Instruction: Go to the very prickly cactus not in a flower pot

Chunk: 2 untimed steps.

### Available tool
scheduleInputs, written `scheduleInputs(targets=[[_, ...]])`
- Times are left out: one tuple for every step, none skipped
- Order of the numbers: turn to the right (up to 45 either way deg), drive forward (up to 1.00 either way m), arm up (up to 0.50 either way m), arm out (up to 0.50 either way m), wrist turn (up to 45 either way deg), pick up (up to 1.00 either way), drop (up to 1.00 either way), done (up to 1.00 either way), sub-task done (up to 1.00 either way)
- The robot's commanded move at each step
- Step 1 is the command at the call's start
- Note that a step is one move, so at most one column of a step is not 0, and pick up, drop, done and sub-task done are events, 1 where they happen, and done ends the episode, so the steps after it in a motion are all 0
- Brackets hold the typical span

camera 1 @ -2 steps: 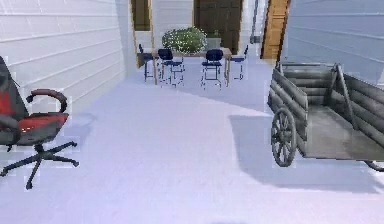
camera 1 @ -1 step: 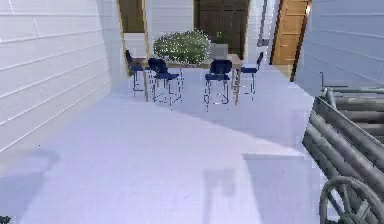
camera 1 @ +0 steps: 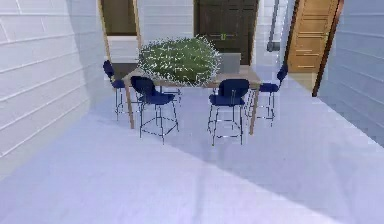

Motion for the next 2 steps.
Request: scheduleInputs(targets=[[0.0,1.00,0.00,0.00,0.0,0.00,0.00,0.00,0.00],[-3.0,0.00,0.00,0.00,0.0,0.00,0.00,0.00,0.00]])
